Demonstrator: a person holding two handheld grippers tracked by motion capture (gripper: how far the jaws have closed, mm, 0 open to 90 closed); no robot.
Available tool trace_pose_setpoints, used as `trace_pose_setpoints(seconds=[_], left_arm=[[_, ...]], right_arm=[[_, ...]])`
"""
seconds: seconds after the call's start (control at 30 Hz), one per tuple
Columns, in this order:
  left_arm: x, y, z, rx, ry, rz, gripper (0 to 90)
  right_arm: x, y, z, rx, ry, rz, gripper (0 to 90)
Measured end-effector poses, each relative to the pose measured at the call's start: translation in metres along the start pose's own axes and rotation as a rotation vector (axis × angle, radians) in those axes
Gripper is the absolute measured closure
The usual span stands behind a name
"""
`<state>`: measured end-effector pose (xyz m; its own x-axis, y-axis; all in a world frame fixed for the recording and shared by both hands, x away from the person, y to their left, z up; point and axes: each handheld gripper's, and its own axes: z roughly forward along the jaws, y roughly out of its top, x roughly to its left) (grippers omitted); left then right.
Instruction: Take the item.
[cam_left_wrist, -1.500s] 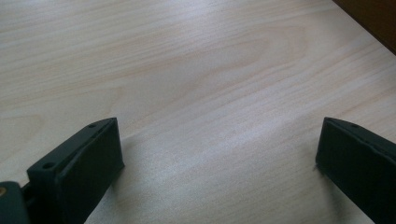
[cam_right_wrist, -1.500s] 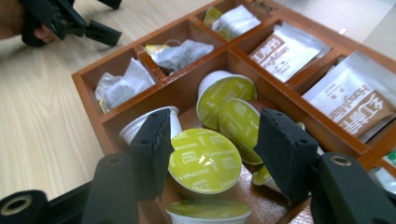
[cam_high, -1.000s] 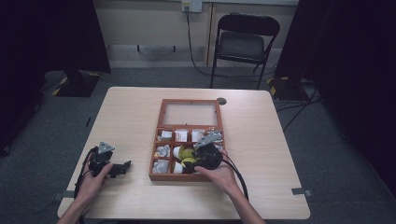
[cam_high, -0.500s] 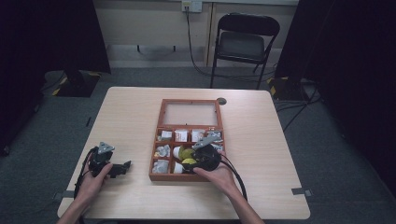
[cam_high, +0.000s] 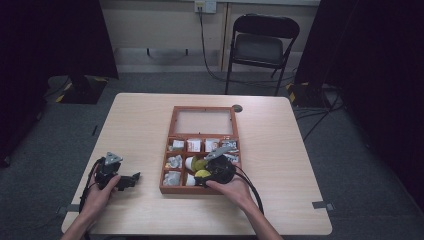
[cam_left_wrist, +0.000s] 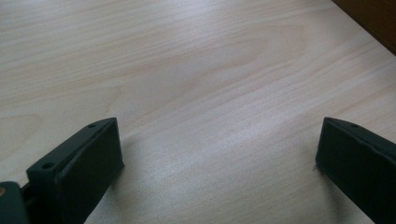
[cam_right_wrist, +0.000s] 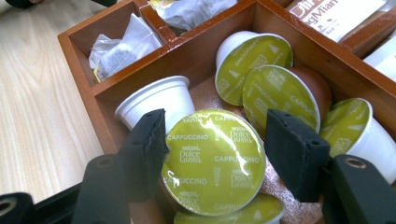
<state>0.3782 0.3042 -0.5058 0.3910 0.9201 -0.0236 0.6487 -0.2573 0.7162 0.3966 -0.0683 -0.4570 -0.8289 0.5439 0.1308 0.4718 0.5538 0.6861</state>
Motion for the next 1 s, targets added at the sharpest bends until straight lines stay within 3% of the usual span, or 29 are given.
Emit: trace_pose_setpoints(seconds=[0.1,0.27,0.43,0.83,1.0], left_arm=[[0.0,0.0,0.0,-0.001,-0.002,-0.003,0.0],[0.0,0.0,0.0,-0.001,-0.002,-0.003,0.0],[0.0,0.0,0.0,-0.001,-0.002,-0.003,0.0],[0.0,0.0,0.0,-0.002,-0.002,-0.003,0.0],[0.0,0.0,0.0,-0.003,-0.001,-0.003,0.0]], right_arm=[[-0.001,0.0,-0.002,-0.008,0.003,0.008,38.9],[0.001,0.0,0.002,0.023,0.007,-0.005,36.7],[0.004,0.0,0.006,0.07,-0.027,-0.027,36.8],[-0.002,0.001,0.008,0.093,-0.007,0.0,37.7],[-0.002,0.001,0.008,0.098,-0.02,-0.005,37.9]])
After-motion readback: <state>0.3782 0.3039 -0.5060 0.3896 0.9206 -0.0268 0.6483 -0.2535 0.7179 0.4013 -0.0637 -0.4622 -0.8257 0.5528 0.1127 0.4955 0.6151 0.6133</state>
